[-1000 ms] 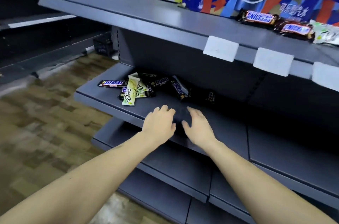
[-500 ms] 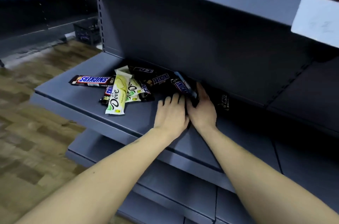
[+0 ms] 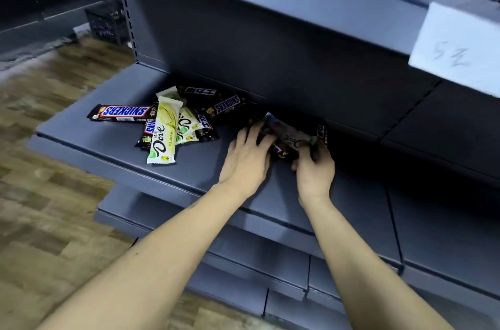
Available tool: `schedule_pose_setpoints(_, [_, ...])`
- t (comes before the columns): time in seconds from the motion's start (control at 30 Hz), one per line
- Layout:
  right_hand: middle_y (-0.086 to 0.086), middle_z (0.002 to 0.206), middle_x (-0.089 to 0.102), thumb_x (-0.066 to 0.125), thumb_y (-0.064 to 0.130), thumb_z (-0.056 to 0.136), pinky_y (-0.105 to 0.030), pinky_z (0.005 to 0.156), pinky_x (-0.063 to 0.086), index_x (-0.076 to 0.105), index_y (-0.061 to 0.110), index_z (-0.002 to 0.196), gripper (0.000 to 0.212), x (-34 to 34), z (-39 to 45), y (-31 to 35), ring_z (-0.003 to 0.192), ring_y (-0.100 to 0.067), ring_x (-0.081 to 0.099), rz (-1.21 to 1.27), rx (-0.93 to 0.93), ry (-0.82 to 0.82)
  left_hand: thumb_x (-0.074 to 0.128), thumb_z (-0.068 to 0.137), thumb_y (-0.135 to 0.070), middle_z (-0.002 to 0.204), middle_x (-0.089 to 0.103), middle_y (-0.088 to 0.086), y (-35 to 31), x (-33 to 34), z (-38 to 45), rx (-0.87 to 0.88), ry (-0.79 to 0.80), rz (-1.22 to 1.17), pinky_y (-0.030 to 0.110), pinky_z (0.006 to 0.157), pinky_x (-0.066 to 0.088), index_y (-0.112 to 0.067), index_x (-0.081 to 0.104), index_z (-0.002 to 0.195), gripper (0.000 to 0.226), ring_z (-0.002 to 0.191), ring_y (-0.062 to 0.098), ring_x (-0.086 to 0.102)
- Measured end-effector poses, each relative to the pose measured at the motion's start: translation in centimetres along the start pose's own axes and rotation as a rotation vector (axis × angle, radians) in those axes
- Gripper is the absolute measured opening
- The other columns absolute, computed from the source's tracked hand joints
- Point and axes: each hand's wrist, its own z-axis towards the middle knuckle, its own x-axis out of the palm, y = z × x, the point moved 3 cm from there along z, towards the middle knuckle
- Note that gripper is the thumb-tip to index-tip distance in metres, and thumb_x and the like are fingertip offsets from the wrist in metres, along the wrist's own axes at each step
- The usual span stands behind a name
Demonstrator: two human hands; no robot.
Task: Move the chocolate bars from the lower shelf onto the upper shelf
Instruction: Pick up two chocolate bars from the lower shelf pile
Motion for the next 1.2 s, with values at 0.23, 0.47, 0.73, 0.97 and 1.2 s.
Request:
schedule_pose_setpoints(0.23, [-0.001,0.070,0.063,0.049,0.020,0.096,-0.021,0.061,0.048,0.055,0.028,0.125,0.031,-4.4,-3.4,-0.4,0.058,-0.007,0.057,-0.019,0.064,-0.001,0.057,0.088,-0.014,0.129,0.051,0.008,-0.5,-0.4,-1.3,0.039,0.033,-0.037,0.048,0.100,0.041,-0.019,0.053,0.129,0.042,0.125,0.033,0.037])
schedule_pose_setpoints(0.47, [-0.004,0.077,0.069,0.050,0.013,0.091,-0.022,0.059,0.049,0.058,0.031,0.113,0.029,-9.1,-4.8,-0.3,0.058,-0.005,0.060,-0.158,0.108,0.095,0.065,0.086,-0.020,0.125,0.055,0.008,-0.7,-1.0,-1.8,0.061,0.005,-0.007,0.055,0.103,0.037,-0.021,0.063,0.116,0.031,0.124,0.034,0.039])
schedule_pose_setpoints(0.73, [0.009,0.109,0.063,0.075,0.024,0.076,-0.018,0.074,0.052,0.058,0.035,0.108,0.038,-11.8,-4.4,-0.6,0.092,-0.004,0.063,-0.367,0.065,0.146,0.047,0.093,-0.040,0.107,0.060,0.000,-1.4,-1.6,-3.4,0.064,0.085,-0.042,0.049,0.102,0.034,-0.028,0.065,0.110,0.028,0.109,0.031,0.046])
schedule_pose_setpoints(0.97, [0.006,0.084,0.063,0.067,0.062,0.078,-0.029,0.062,0.041,0.047,0.021,0.107,0.054,-11.8,-5.2,0.7,0.076,-0.017,0.058,-0.685,0.118,0.077,0.058,0.091,-0.042,0.107,0.054,0.002,-1.0,-3.2,-3.5,-0.060,0.149,-0.186,0.039,0.079,0.046,-0.025,0.055,0.116,0.030,0.096,0.024,0.053])
schedule_pose_setpoints(1.2, [-0.006,0.142,0.041,0.050,0.007,0.088,-0.040,0.091,0.045,0.049,0.027,0.138,0.053,-9.7,-3.8,0.5,0.128,-0.030,0.037,-0.913,-0.190,0.276,0.062,0.089,-0.040,0.114,0.047,-0.003,0.3,-4.7,-3.5,-0.096,0.279,-0.322,0.033,0.082,0.047,-0.026,0.057,0.099,0.018,0.102,0.016,0.048])
